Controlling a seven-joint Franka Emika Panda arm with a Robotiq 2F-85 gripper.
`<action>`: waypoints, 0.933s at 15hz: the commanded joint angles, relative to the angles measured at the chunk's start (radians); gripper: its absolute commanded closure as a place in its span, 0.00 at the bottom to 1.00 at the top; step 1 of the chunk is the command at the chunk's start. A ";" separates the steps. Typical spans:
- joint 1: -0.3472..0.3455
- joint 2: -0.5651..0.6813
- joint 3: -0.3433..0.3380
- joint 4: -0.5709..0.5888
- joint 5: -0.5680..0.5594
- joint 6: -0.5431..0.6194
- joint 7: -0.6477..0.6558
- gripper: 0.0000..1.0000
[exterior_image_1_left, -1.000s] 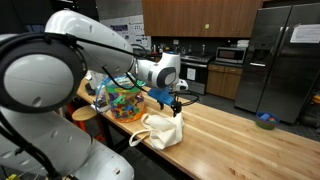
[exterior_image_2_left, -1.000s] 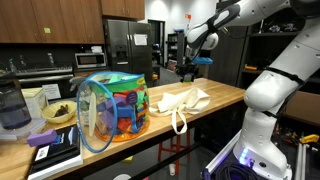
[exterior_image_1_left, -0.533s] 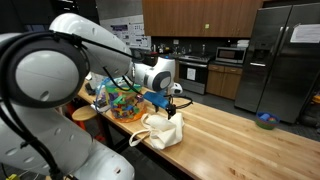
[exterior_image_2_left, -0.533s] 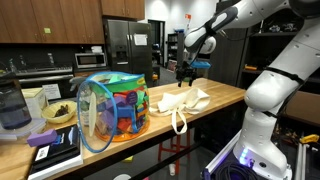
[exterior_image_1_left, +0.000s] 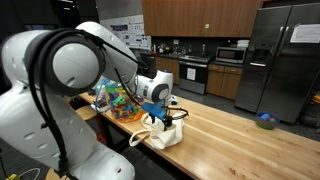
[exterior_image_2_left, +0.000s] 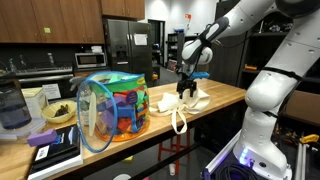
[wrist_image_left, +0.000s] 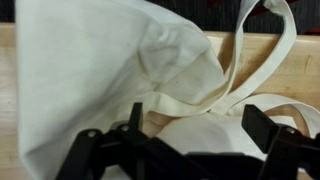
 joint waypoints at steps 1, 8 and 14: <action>0.003 0.051 -0.001 -0.005 0.005 0.044 -0.004 0.00; 0.000 0.090 -0.002 -0.004 -0.002 0.083 -0.009 0.06; 0.003 0.099 0.001 -0.004 -0.004 0.110 -0.014 0.64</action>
